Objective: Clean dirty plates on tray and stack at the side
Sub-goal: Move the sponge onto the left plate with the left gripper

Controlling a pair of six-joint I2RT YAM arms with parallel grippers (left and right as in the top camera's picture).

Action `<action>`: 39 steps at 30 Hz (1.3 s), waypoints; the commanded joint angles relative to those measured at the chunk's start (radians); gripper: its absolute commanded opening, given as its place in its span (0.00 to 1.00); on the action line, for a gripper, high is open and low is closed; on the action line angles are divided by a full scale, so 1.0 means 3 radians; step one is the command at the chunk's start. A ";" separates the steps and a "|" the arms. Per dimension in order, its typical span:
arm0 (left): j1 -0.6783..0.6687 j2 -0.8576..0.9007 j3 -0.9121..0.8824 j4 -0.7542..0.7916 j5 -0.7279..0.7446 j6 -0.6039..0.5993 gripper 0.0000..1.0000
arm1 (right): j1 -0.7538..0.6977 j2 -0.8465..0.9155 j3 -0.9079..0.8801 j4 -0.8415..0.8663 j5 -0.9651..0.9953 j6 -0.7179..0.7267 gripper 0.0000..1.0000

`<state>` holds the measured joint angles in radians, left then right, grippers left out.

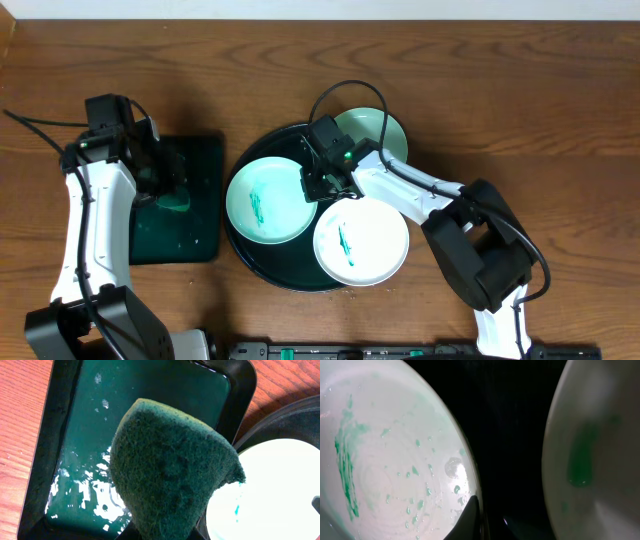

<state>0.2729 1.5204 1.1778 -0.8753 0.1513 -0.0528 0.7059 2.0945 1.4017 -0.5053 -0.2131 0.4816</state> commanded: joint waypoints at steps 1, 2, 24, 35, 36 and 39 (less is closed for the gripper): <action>0.0003 0.0006 0.0064 -0.0009 0.0018 -0.0041 0.07 | 0.0022 0.0093 0.0034 -0.0009 -0.0079 -0.0076 0.01; 0.0003 0.0006 0.0064 -0.0010 0.0019 -0.0041 0.07 | 0.0022 0.0093 0.0034 -0.0009 -0.0079 -0.0076 0.01; -0.1317 0.0594 0.0057 0.0083 0.0055 -0.0891 0.07 | 0.0022 0.0093 0.0034 -0.0001 -0.0080 -0.0076 0.01; -0.1476 0.1506 0.0057 0.0244 0.0045 -0.1040 0.07 | 0.0003 0.0093 0.0034 -0.0011 -0.0083 -0.0075 0.01; -0.1476 0.1564 0.0057 0.0245 0.0046 -0.1040 0.07 | 0.0003 0.0093 0.0034 -0.0010 -0.0083 -0.0076 0.01; -0.1476 0.1666 0.0057 0.0251 0.0244 -0.0884 0.07 | 0.0003 0.0093 0.0034 -0.0010 -0.0083 -0.0076 0.01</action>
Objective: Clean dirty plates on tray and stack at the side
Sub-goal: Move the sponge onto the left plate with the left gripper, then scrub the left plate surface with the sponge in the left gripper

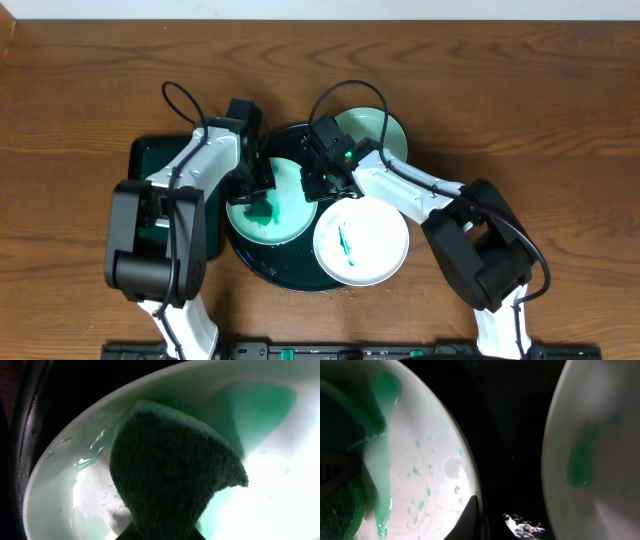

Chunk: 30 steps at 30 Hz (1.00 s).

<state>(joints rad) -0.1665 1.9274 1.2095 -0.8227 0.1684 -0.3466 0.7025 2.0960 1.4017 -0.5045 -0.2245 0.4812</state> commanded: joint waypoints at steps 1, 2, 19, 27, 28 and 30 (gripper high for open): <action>-0.0011 0.0318 -0.0048 0.0081 0.0412 0.0314 0.07 | 0.0014 0.0088 0.0034 -0.0013 -0.0045 -0.0074 0.01; -0.0011 0.0318 -0.0048 0.0084 0.0632 0.0518 0.07 | 0.0014 0.0088 0.0034 -0.0013 -0.0045 -0.0074 0.01; 0.0106 -0.0017 -0.0047 -0.0354 -0.0711 -0.0267 0.07 | 0.0014 0.0088 0.0034 -0.0010 -0.0047 -0.0074 0.01; 0.0099 -0.0065 -0.0047 -0.0285 -0.0674 -0.0284 0.40 | 0.0014 0.0088 0.0034 -0.0009 -0.0047 -0.0074 0.01; 0.0099 -0.0065 -0.0047 -0.0295 -0.0669 -0.0284 0.42 | 0.0014 0.0088 0.0034 -0.0009 -0.0047 -0.0075 0.01; 0.0099 -0.0065 -0.0047 -0.0296 -0.0562 -0.0202 0.44 | 0.0014 0.0088 0.0034 -0.0009 -0.0047 -0.0074 0.01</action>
<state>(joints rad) -0.1452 1.9205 1.2140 -0.9146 0.0380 -0.4015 0.7025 2.0964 1.4017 -0.5041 -0.2249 0.4812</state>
